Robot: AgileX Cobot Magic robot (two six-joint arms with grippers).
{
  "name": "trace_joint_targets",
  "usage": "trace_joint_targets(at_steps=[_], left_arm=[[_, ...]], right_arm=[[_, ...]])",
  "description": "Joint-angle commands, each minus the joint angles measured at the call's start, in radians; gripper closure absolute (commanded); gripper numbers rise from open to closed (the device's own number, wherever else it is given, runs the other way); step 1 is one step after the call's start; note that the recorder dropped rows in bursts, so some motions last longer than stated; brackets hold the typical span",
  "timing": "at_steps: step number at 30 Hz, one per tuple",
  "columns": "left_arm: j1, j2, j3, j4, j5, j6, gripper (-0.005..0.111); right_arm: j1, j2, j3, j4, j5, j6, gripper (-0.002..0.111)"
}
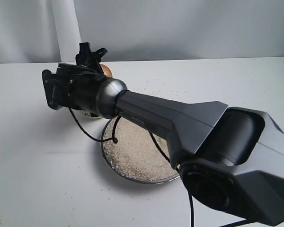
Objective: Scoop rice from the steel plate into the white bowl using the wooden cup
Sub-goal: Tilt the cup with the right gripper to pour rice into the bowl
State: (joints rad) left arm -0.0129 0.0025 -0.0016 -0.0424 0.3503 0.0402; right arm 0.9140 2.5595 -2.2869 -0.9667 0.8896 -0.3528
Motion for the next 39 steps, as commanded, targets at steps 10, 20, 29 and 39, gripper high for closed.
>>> trace_joint_targets(at_steps=[10,20,29,39], left_arm=[[-0.003,-0.003,0.002,0.000,-0.006,-0.004,0.107],[-0.003,-0.003,0.002,0.000,-0.006,-0.004,0.107],[-0.003,-0.003,0.002,0.000,-0.006,-0.004,0.107],[-0.003,-0.003,0.002,0.000,-0.006,-0.004,0.107]], right_arm=[[0.008,0.018,-0.013,-0.207,-0.005,-0.072,0.108],[0.002,0.018,-0.013,-0.262,-0.026,-0.144,0.108],[-0.022,0.018,-0.013,-0.297,-0.046,-0.171,0.108],[-0.052,0.018,-0.013,-0.298,-0.041,-0.224,0.108]])
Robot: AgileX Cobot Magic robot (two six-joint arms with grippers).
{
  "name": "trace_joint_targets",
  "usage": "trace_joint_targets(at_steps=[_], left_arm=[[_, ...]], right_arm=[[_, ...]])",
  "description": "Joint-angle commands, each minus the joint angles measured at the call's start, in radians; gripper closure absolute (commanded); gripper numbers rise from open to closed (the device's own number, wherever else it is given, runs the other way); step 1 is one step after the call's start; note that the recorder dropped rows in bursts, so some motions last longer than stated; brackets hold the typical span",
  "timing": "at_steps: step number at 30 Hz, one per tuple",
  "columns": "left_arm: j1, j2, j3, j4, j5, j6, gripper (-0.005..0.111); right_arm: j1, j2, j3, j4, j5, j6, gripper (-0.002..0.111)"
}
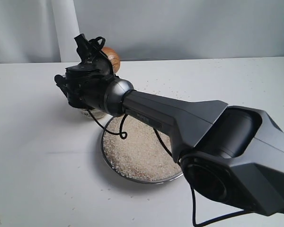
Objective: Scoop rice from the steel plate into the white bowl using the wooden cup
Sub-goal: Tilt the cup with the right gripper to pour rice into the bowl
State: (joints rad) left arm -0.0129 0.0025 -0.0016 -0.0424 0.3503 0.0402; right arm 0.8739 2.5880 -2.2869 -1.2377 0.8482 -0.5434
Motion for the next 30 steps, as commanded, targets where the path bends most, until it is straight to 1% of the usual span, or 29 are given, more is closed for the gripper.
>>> trace_joint_targets(at_steps=[1,8,14,16,19,30], left_arm=[[-0.003,-0.003,0.002,0.000,-0.006,-0.004,0.107],[-0.003,-0.003,0.002,0.000,-0.006,-0.004,0.107],[-0.003,-0.003,0.002,0.000,-0.006,-0.004,0.107],[-0.003,-0.003,0.002,0.000,-0.006,-0.004,0.107],[-0.003,-0.003,0.002,0.000,-0.006,-0.004,0.107],[-0.003,-0.003,0.002,0.000,-0.006,-0.004,0.107]], right_arm=[[-0.014,-0.010,-0.013,-0.036,0.001,-0.033,0.108],[-0.014,0.019,-0.013,-0.123,-0.045,-0.033,0.108],[-0.014,0.028,-0.013,-0.192,-0.043,-0.033,0.108],[-0.014,0.028,-0.013,-0.199,-0.043,-0.037,0.108],[-0.014,0.028,-0.013,-0.202,-0.029,-0.124,0.108],[-0.012,0.021,-0.013,-0.250,-0.025,-0.126,0.108]])
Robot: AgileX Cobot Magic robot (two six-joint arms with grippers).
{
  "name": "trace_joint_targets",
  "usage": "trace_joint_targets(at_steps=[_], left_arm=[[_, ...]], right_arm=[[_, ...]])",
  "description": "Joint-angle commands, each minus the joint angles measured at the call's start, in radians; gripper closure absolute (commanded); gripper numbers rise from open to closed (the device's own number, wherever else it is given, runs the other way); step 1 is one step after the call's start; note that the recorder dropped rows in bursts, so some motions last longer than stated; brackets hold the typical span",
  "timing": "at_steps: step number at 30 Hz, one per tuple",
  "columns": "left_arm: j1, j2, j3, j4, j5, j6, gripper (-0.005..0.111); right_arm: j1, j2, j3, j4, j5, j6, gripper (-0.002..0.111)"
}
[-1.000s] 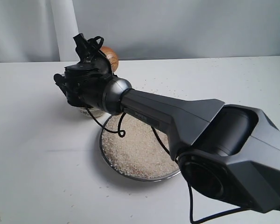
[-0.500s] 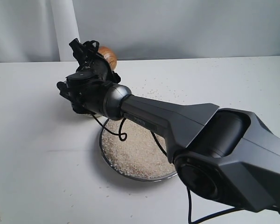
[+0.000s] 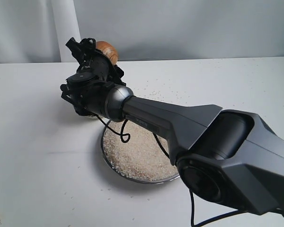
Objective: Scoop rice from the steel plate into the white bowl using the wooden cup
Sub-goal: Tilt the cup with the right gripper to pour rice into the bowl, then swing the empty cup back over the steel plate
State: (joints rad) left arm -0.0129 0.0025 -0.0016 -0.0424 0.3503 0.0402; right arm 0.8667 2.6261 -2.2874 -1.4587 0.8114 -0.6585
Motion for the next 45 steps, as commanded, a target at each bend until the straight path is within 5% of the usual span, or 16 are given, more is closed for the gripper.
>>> trace_joint_targets(at_steps=[1,15,24,36,45], left_arm=[[-0.003,-0.003,0.002,0.000,-0.006,-0.004,0.107],[-0.003,-0.003,0.002,0.000,-0.006,-0.004,0.107],[-0.003,-0.003,0.002,0.000,-0.006,-0.004,0.107],[-0.003,-0.003,0.002,0.000,-0.006,-0.004,0.107],[-0.003,-0.003,0.002,0.000,-0.006,-0.004,0.107]], right_arm=[[-0.005,-0.017,-0.012,-0.031,0.012,-0.011,0.108],[0.018,-0.074,0.084,-0.142,0.019,-0.002,0.108],[0.020,-0.092,0.115,-0.046,0.039,0.201,0.108],[0.009,-0.274,0.115,0.651,0.062,0.262,0.108],[-0.018,-0.391,0.121,0.965,0.410,-0.020,0.108]])
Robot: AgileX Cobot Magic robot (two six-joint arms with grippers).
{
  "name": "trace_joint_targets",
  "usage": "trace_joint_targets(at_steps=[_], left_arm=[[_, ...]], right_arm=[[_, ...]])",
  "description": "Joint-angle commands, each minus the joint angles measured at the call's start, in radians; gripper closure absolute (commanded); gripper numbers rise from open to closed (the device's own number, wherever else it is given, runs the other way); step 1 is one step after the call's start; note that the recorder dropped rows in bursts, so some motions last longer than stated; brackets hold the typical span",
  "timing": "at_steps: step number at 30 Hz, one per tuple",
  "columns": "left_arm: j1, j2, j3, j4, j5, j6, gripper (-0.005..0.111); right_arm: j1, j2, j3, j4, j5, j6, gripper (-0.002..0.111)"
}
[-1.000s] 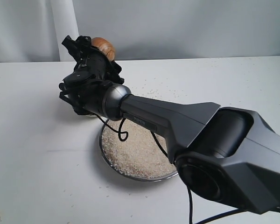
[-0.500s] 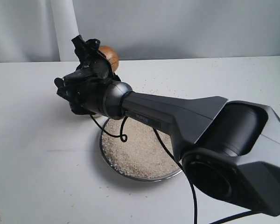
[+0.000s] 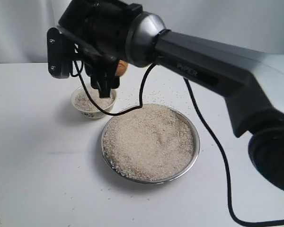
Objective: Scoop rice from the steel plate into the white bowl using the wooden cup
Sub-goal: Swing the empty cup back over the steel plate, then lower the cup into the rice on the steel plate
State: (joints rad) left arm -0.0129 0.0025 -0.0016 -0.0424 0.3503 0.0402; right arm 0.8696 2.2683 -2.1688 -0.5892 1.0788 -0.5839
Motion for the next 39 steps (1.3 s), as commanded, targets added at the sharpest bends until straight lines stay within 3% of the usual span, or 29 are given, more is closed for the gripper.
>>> trace_joint_targets(at_steps=[1,10,20,39], left_arm=[[-0.003,-0.003,0.002,0.000,-0.006,-0.004,0.107],[-0.003,-0.003,0.002,0.000,-0.006,-0.004,0.107],[-0.003,-0.003,0.002,0.000,-0.006,-0.004,0.107],[-0.003,-0.003,0.002,0.000,-0.006,-0.004,0.107]], right_arm=[[-0.030,-0.045,0.013,0.132,0.142,-0.093,0.108],[-0.076,-0.108,0.190,0.170,0.142,-0.067,0.108],[-0.125,-0.127,0.462,0.030,0.142,-0.010,0.108],[-0.133,0.004,0.509,-0.021,0.142,0.078,0.108]])
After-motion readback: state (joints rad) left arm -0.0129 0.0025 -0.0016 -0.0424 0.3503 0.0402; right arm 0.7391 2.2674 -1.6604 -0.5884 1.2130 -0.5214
